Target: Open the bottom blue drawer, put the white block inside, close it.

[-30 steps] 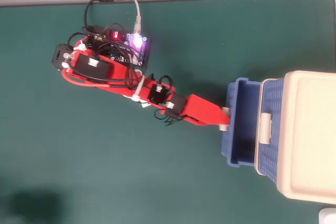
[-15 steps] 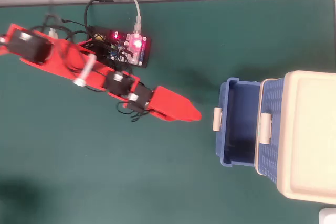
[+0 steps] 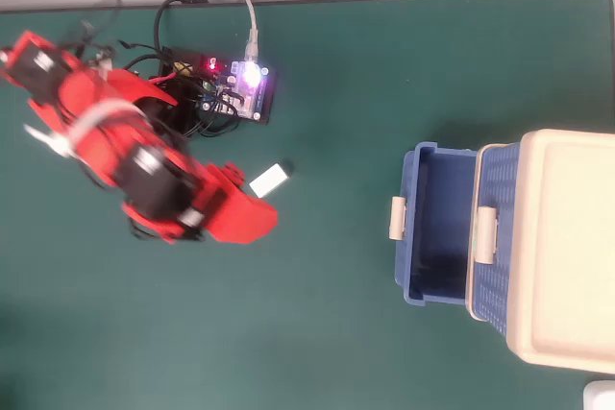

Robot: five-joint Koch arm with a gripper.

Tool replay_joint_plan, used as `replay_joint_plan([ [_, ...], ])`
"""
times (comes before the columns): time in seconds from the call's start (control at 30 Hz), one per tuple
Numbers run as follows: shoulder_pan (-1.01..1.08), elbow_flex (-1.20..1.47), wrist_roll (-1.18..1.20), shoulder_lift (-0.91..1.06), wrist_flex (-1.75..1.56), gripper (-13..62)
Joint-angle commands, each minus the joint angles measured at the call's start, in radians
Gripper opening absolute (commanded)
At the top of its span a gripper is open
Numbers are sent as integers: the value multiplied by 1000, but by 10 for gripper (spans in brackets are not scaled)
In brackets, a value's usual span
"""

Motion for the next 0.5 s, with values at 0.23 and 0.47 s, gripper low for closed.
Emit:
replay_joint_plan([
  [0.23,-18,259,137,-14,-127,339],
  [0.47,-21,522,158,-8,-474,339],
])
